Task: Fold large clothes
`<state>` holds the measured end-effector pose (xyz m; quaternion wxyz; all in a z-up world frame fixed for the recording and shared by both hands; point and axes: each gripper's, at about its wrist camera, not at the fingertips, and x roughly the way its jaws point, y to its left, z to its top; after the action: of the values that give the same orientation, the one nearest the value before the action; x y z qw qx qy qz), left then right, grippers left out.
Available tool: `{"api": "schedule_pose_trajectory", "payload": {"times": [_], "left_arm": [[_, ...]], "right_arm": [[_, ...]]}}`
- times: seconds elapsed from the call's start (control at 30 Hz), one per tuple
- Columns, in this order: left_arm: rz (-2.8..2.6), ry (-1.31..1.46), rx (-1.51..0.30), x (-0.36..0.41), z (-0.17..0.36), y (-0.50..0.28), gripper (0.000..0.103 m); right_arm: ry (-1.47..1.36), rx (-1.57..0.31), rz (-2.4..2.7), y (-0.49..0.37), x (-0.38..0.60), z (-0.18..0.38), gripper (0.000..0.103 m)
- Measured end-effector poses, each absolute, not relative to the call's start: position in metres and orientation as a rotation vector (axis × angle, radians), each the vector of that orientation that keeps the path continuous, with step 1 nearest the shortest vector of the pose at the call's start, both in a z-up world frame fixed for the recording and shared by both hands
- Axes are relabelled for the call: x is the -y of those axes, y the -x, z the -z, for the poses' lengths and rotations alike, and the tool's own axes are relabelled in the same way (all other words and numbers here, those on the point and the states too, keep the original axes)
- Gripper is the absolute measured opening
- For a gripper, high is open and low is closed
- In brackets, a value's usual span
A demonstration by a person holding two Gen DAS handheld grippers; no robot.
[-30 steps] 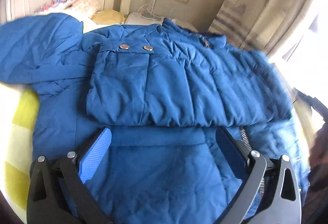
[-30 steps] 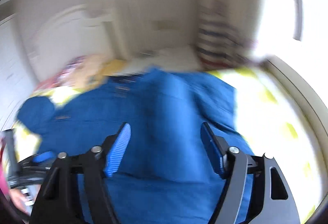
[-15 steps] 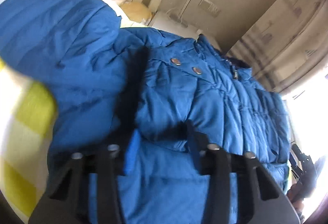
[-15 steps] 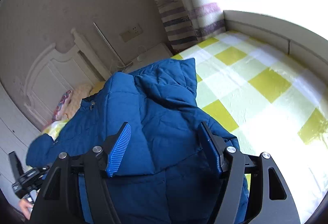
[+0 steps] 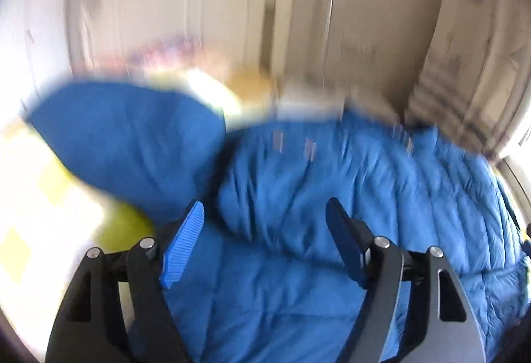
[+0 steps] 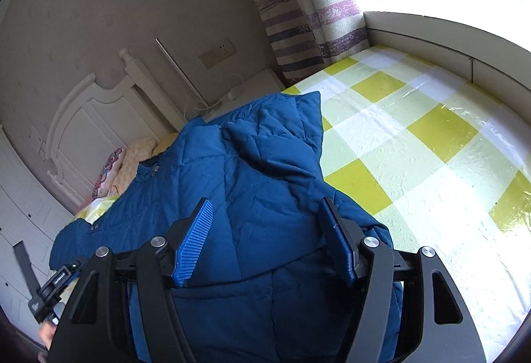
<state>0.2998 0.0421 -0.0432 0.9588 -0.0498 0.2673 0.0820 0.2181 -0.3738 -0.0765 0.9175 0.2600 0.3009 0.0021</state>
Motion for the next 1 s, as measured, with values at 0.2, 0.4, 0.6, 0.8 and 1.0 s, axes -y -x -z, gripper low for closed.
{"api": "schedule_pose_trajectory", "payload": {"times": [0.2,0.4,0.6,0.8,1.0], "left_arm": [[0.117,-0.017,-0.612,-0.002,0.059,-0.317,0.101],[0.261,0.328,-0.77,-0.053,0.088,-0.351,0.1],[0.246,0.3,-0.776,-0.048,0.085,-0.35,0.1],[0.26,0.33,-0.768,-0.056,0.087,-0.342,0.1],[0.252,0.312,-0.774,-0.052,0.086,-0.343,0.1]], "right_arm": [[-0.363,-0.543,0.179,-0.204,0.368,0.05,0.058],[0.108,-0.84,0.27,-0.227,0.327,0.072,0.058],[0.186,-0.913,0.256,-0.236,0.322,0.08,0.058],[0.266,-0.952,0.17,-0.226,0.315,0.08,0.068],[0.316,-0.868,0.298,-0.25,0.309,0.086,0.076]]}}
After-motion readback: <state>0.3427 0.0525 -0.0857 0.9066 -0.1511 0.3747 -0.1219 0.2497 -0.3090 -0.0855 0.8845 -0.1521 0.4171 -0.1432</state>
